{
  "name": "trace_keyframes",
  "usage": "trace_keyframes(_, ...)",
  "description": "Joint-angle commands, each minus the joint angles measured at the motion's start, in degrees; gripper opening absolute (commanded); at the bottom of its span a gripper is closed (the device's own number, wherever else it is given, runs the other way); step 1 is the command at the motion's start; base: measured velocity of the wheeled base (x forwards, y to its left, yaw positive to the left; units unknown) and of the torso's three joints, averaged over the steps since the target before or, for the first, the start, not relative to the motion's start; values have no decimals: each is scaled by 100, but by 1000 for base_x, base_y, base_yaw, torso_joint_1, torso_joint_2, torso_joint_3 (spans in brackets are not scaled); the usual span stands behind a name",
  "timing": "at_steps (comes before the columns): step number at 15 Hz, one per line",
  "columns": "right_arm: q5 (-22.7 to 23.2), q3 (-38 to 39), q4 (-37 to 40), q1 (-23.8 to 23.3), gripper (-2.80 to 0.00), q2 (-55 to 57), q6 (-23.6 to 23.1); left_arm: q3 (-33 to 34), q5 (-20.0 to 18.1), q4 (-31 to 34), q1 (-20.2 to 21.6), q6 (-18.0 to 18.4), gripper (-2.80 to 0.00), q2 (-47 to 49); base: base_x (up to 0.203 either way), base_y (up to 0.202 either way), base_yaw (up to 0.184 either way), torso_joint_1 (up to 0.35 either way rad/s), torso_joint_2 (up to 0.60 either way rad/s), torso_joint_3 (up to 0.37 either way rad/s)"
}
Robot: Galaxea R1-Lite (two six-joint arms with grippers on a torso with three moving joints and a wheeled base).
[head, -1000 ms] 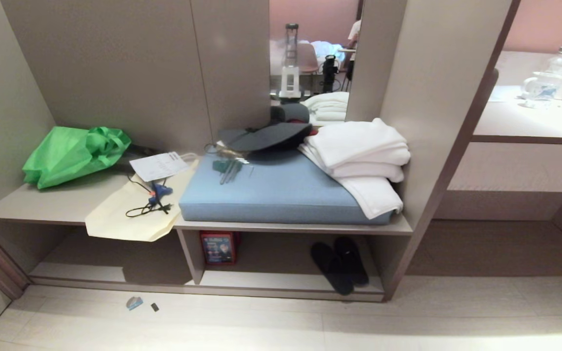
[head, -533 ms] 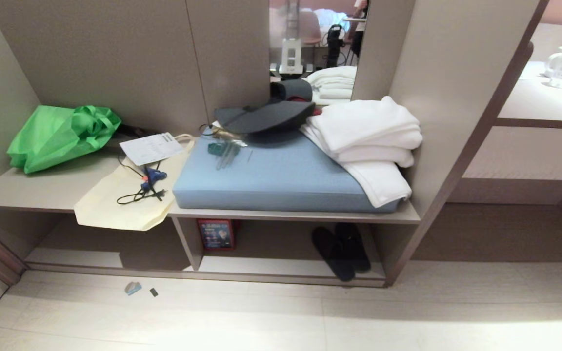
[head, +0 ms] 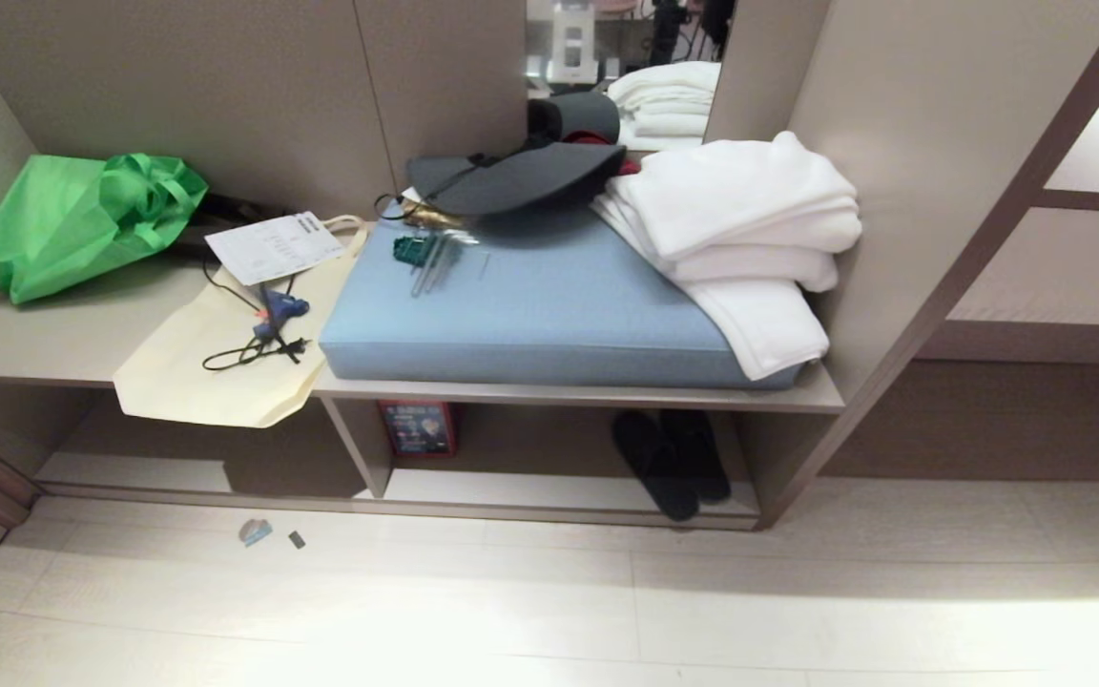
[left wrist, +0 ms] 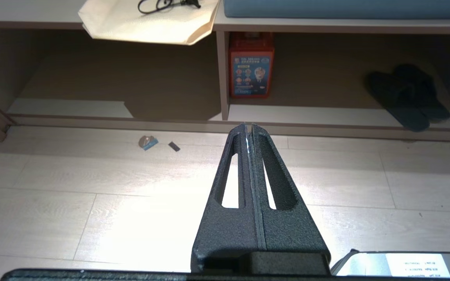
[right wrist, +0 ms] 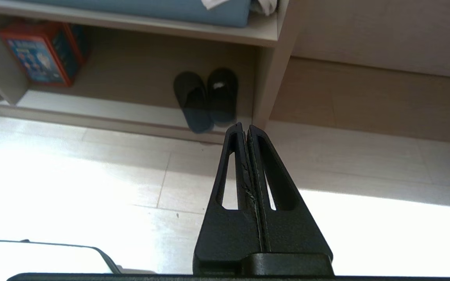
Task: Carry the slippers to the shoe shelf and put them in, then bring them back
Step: Pick up the slippers in the shoe cabinet
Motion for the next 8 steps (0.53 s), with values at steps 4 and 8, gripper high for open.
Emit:
trace_keyframes(4,13,5,-3,0,-280,9,-52,0,0,-1,0,3,-280,5,0,0,0,3,2,-197)
trace_keyframes(8,4,5,-3,0,-280,9,-51,0,0,-1,0,3,-280,5,0,0,0,3,5,-201)
